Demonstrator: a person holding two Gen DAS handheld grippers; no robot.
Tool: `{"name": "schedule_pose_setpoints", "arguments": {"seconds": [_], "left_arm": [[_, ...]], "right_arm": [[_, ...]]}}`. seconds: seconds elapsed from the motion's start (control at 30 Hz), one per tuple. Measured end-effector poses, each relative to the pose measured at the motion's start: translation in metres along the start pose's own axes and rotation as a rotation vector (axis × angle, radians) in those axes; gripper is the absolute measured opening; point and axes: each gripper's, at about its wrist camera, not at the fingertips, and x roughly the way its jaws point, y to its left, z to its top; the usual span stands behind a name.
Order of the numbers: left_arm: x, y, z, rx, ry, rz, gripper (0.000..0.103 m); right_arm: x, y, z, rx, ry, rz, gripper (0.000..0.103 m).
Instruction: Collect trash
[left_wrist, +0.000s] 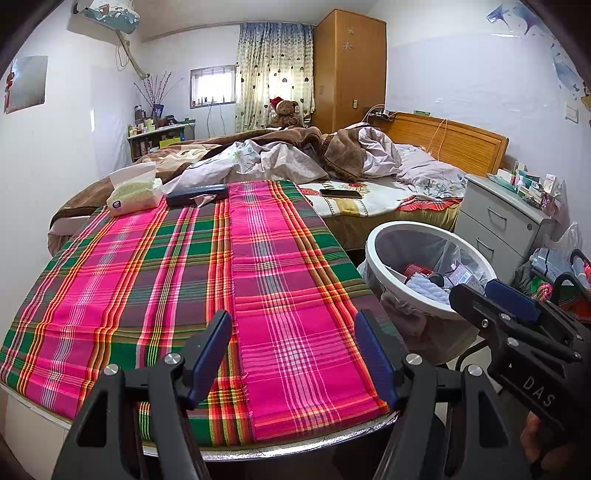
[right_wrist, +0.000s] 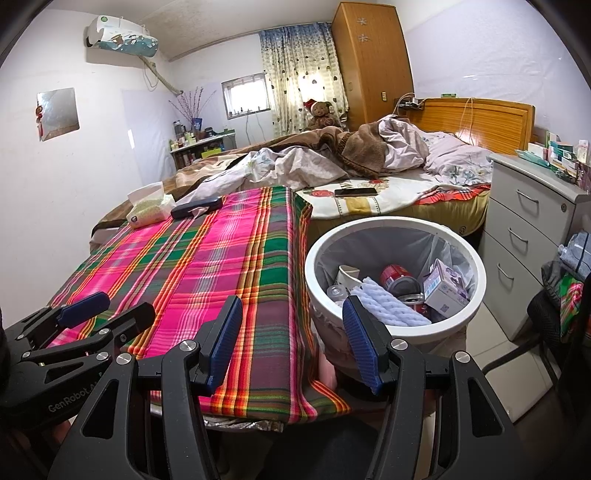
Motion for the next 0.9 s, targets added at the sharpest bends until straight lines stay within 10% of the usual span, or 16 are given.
{"name": "schedule_pose_setpoints", "arguments": {"seconds": [0.9], "left_arm": [[0.0033,-0.0021,-0.0034,-0.007,0.011,-0.001,0.071]], "right_arm": [[0.0005,0.0018,0.0018,-0.002,0.0,0.008,0.058]]}}
